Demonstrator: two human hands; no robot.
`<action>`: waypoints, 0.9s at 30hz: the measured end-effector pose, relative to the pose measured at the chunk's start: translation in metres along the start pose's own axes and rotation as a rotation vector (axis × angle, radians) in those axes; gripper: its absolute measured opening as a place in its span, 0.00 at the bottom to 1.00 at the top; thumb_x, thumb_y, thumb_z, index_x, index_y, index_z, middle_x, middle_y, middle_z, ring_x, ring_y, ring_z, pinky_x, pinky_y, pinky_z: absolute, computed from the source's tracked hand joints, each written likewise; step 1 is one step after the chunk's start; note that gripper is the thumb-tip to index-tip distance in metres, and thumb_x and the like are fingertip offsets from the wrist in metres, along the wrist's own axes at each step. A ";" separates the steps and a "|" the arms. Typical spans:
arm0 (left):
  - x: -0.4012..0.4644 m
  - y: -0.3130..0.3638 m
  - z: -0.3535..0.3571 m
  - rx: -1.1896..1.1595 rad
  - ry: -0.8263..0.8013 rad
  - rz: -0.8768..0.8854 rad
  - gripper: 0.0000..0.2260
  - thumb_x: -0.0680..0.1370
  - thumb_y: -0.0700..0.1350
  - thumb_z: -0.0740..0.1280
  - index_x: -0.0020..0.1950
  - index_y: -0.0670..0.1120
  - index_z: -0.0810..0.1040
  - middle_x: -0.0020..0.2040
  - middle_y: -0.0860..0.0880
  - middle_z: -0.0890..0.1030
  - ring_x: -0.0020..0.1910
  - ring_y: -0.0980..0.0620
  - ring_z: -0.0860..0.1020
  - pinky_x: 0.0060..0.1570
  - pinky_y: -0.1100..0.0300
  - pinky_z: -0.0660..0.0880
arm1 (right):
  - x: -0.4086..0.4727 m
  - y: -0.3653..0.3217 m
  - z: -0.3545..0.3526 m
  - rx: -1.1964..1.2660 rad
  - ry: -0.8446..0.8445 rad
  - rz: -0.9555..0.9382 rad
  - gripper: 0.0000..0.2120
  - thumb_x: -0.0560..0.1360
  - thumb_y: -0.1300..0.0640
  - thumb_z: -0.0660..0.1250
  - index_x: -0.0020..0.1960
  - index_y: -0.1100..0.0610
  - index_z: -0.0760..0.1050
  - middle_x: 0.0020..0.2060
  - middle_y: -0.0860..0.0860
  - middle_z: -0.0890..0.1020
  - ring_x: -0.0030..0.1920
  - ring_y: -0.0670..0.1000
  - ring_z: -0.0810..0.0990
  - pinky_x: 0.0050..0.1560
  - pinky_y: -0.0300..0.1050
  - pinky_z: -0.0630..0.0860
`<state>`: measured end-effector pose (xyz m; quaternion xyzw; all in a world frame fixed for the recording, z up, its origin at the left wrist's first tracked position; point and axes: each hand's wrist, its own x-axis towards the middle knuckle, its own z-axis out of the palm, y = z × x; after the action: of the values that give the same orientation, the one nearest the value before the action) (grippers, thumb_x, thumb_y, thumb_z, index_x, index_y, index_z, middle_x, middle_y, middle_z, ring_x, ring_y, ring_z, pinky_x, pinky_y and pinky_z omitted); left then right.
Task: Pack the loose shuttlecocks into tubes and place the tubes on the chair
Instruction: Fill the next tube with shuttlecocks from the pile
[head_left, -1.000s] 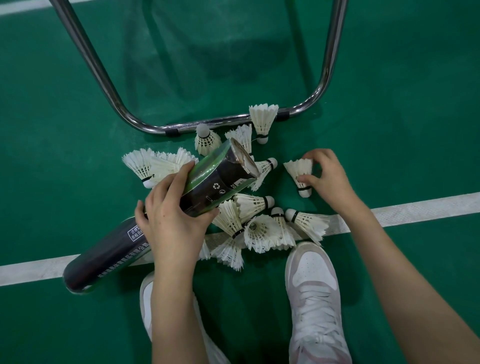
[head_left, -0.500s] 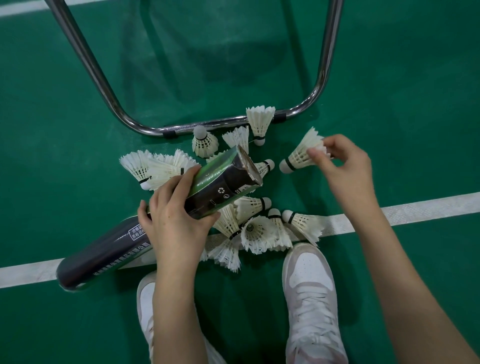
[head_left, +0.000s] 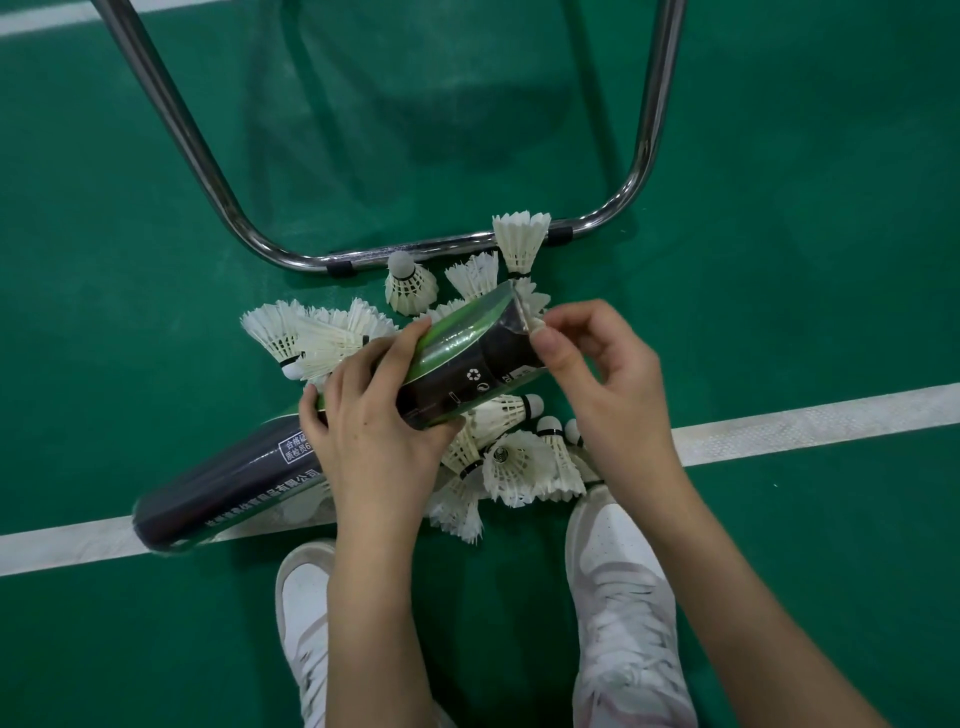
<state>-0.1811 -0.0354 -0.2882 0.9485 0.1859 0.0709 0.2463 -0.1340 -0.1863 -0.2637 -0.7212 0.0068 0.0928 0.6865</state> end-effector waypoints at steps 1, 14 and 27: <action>0.000 0.000 0.000 -0.003 0.001 -0.001 0.37 0.60 0.46 0.78 0.67 0.59 0.70 0.59 0.50 0.75 0.59 0.53 0.66 0.66 0.42 0.57 | -0.001 -0.001 0.001 -0.004 -0.015 -0.001 0.05 0.69 0.49 0.69 0.42 0.47 0.74 0.36 0.36 0.79 0.41 0.38 0.76 0.44 0.30 0.72; 0.001 0.005 -0.005 -0.011 -0.008 -0.002 0.36 0.61 0.46 0.78 0.67 0.58 0.70 0.60 0.49 0.75 0.60 0.48 0.69 0.66 0.40 0.57 | -0.001 0.001 0.006 -0.112 -0.021 0.015 0.21 0.64 0.62 0.76 0.43 0.41 0.69 0.36 0.32 0.75 0.41 0.36 0.73 0.44 0.29 0.70; 0.002 0.008 -0.005 -0.027 -0.006 0.007 0.36 0.61 0.46 0.78 0.67 0.58 0.70 0.61 0.50 0.75 0.60 0.51 0.67 0.67 0.41 0.56 | 0.000 0.001 0.003 -0.119 -0.144 -0.007 0.12 0.71 0.62 0.71 0.45 0.46 0.73 0.42 0.44 0.80 0.45 0.42 0.77 0.49 0.34 0.74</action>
<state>-0.1780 -0.0390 -0.2800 0.9460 0.1809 0.0714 0.2592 -0.1341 -0.1837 -0.2646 -0.7522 -0.0506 0.1425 0.6414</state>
